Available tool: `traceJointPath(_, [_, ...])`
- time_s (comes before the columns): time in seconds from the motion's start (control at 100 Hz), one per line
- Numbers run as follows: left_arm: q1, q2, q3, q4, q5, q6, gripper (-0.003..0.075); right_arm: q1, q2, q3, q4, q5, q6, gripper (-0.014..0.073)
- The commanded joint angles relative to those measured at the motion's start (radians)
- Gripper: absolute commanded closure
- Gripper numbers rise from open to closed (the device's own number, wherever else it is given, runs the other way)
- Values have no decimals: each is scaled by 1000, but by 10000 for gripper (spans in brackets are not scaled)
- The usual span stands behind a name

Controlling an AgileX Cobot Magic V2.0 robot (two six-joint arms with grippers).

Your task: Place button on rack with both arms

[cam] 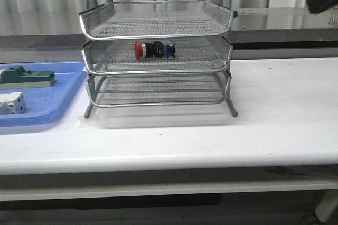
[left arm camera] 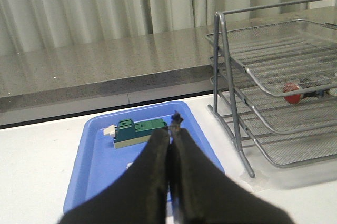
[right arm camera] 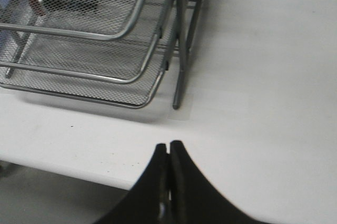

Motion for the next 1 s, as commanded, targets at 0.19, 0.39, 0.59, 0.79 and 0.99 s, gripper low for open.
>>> traceJointPath(0.19, [3, 8, -28, -11, -82, -10, 741, -69, -275, 118, -19, -44, -13, 654])
traceJointPath(0.39, [3, 8, -28, -11, -82, -10, 741, -69, -442, 207, -19, -40, -13, 654])
traceJointPath(0.59, [3, 8, -28, -11, -82, -10, 741, -69, -575, 239, -19, -31, -13, 654])
traceJointPath(0.79, [3, 8, -28, -11, -82, -10, 741, -69, -610, 239, -19, -19, -13, 654])
traceJointPath(0.99, [3, 8, -28, -11, -82, -10, 741, -69, -610, 239, -19, -18, -13, 654])
